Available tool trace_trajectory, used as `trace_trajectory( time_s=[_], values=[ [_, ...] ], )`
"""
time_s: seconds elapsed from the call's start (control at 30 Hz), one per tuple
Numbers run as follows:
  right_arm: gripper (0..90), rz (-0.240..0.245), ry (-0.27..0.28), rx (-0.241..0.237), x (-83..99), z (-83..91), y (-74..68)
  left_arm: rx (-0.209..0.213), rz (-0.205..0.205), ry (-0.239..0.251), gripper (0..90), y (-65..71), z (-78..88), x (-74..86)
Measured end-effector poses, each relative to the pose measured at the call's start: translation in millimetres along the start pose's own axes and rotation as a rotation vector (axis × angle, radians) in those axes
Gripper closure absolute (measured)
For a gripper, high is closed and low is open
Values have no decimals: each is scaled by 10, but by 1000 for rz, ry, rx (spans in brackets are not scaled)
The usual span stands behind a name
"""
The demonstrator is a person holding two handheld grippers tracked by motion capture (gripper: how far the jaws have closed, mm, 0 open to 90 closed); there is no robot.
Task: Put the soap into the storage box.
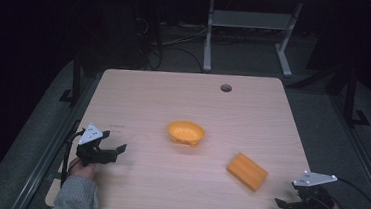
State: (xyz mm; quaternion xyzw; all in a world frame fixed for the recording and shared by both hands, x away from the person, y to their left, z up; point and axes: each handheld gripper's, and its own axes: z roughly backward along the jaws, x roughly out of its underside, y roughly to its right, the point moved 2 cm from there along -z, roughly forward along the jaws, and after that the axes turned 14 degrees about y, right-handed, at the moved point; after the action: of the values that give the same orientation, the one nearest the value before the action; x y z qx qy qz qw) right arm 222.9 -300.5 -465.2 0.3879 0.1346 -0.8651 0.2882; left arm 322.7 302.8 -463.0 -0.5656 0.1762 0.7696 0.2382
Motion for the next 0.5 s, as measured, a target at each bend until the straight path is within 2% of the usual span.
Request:
trace_trajectory(
  time_s=[0.17, 0.33, 0.5],
  values=[
    [164, 4, -7, -16, -83, -7, -18, 1, 1, 0, 138, 4, 2, -2],
    [164, 32, -19, -35, -250, -58, -62, 1, 0, 2, 138, 9, 5, -6],
    [164, 59, -26, -47, -324, -104, -96, -1, 1, 3, 138, -3, 18, -11]
  ],
)
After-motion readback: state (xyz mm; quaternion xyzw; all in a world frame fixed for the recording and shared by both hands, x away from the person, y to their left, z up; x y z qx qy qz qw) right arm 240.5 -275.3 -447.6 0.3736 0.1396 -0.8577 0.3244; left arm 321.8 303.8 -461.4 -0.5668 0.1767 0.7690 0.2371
